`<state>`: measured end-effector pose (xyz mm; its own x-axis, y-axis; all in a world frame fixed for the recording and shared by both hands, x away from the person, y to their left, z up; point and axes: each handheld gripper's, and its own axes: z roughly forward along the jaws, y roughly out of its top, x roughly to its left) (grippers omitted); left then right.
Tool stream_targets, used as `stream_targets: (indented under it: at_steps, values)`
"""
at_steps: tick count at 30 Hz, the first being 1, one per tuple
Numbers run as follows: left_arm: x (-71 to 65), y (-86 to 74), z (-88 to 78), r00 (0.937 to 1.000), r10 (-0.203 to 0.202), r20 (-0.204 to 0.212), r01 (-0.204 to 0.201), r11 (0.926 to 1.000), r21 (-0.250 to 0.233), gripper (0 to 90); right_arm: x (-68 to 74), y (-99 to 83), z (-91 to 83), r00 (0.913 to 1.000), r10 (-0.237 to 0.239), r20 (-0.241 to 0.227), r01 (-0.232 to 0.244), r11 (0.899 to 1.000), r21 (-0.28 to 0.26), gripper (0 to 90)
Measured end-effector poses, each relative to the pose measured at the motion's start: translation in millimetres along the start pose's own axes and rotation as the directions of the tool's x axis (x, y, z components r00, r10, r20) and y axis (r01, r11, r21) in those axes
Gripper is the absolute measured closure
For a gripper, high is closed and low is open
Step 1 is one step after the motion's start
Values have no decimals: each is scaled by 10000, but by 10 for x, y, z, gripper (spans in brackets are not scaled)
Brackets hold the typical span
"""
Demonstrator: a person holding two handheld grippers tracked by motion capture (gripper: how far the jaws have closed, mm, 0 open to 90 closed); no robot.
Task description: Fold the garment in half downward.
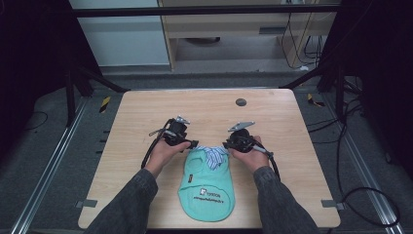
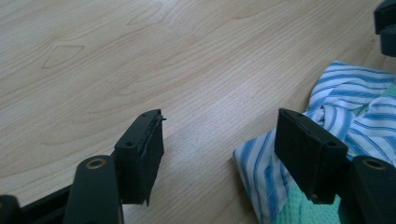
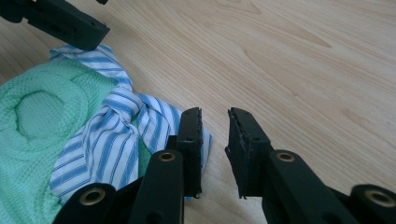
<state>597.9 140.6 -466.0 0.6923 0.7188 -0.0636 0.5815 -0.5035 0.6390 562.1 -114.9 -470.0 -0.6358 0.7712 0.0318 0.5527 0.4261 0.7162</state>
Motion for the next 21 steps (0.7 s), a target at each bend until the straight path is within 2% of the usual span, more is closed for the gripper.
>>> stream_targets:
  at_steps: [5, 8, 9, 21]
  values:
    - [-38, -22, 24, 9998, 173, -61, -172, 9998, 98, 359, 8, 18, 61, 9997, -224, -10, 224, 9996, 197, 774]
    - [-60, -42, 58, 9995, 284, -127, -282, 9994, 186, 371, 29, 21, 95, 9999, -171, -12, 172, 9993, 319, 767]
    - [-72, -67, 86, 9985, 518, -166, -513, 9982, 295, 380, 34, 20, 106, 9997, -235, -18, 236, 9992, 333, 764]
    - [-83, -141, 133, 9987, 497, -83, -493, 9977, 473, 368, 98, -4, 201, 9996, -223, -175, 235, 9972, 716, 644]
